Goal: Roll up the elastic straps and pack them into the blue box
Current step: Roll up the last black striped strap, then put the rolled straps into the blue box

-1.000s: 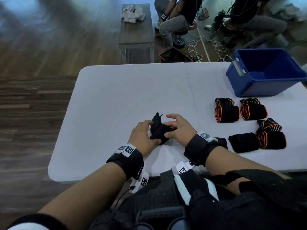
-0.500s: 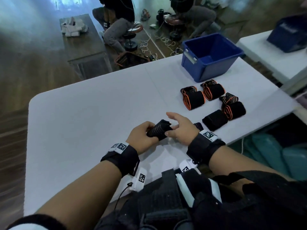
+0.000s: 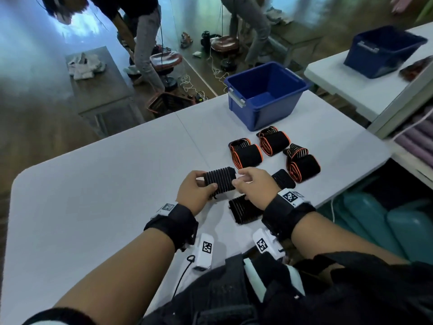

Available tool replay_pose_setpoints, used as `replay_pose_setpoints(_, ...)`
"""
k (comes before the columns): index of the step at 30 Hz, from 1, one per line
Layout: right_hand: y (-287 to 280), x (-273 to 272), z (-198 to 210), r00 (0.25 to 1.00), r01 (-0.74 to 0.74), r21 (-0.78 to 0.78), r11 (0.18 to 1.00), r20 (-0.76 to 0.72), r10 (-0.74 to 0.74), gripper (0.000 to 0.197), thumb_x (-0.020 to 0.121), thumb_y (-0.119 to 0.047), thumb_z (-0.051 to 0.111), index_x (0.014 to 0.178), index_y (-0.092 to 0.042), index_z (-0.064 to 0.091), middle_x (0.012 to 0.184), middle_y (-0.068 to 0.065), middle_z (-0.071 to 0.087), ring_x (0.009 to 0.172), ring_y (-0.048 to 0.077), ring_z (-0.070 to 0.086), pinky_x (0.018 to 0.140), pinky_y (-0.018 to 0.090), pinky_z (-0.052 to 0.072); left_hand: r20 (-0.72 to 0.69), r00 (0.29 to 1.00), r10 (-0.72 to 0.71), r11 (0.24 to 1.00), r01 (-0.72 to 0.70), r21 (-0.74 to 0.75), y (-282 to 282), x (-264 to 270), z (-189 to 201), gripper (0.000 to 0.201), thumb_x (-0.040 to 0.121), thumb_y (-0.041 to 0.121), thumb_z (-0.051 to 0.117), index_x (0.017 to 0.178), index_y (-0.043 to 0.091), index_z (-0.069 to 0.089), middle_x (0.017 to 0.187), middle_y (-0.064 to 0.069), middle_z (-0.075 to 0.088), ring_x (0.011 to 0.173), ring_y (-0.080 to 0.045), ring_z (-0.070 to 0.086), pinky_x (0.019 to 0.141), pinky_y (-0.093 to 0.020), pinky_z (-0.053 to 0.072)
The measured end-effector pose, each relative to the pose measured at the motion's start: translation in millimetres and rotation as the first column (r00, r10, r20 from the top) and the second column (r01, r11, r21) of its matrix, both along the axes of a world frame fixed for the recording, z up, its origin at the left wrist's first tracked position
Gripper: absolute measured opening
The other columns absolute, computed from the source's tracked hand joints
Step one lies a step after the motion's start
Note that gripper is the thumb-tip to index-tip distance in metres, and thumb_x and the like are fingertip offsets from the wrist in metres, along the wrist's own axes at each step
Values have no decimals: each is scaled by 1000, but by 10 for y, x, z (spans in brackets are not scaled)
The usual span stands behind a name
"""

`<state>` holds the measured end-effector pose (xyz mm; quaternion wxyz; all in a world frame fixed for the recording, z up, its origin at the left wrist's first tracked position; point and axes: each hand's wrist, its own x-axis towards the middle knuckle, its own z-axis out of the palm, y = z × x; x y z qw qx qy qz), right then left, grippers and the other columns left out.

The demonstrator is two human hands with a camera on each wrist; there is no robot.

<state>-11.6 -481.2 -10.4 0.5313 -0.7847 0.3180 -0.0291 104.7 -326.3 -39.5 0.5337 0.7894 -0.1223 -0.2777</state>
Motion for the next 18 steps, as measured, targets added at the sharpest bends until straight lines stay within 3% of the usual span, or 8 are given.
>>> replay_pose_setpoints(2,-182,12,-11,1000,-24,22,999,16,23,53,71,-54,63,118,-29,61,100,-6,71,90,14,70,86,44,58,-36,995,96,994,-94,58,-127,56,-66,34,82,15,77,111,13,58,93,-13,74,79,-31,74,78,-53,61)
replay_pose_setpoints(5,-497,-36,66,995,-95,33,995,28,94,28,86,-33,67,111,-21,64,90,-2,71,77,11,70,72,35,56,19,982,186,962,-186,201,-306,66,-102,32,83,19,76,111,15,60,94,-10,75,72,-23,74,69,-40,63)
replay_pose_setpoints(8,-896,-118,111,988,-144,66,987,56,141,17,90,-22,67,106,-16,66,85,1,72,70,9,69,68,33,56,185,977,106,906,-171,387,-477,22,-49,26,83,26,74,106,17,68,89,0,72,75,-17,69,66,-27,52)
replay_pose_setpoints(11,-1287,-173,111,984,-168,52,984,76,163,14,89,-22,68,102,-17,67,82,-1,71,68,9,68,66,28,52,209,974,83,853,-178,490,-602,0,-3,20,82,27,74,98,15,74,88,-3,72,80,-21,66,68,-26,47)
replay_pose_setpoints(13,-1522,-227,110,982,-176,32,984,75,173,11,89,-22,67,100,-18,67,81,-1,70,69,11,67,66,27,51,217,970,109,844,-206,496,-647,-24,-1,34,79,35,75,103,12,75,96,-6,74,86,-23,67,73,-29,49)
replay_pose_setpoints(15,-1745,-290,121,981,-183,18,983,65,182,13,86,-29,67,97,-24,66,81,-2,71,69,11,67,69,32,53,263,955,137,834,-255,490,-670,-51,0,54,82,44,74,122,8,67,116,-9,68,105,-26,65,87,-32,48)
replay_pose_setpoints(18,-2074,-374,114,973,-225,-62,972,44,228,16,84,-28,67,100,-25,67,85,-5,71,79,11,67,84,36,56,344,921,180,826,-331,455,-702,-76,43,62,86,47,71,136,13,56,133,-12,57,116,-28,59,102,-42,48)
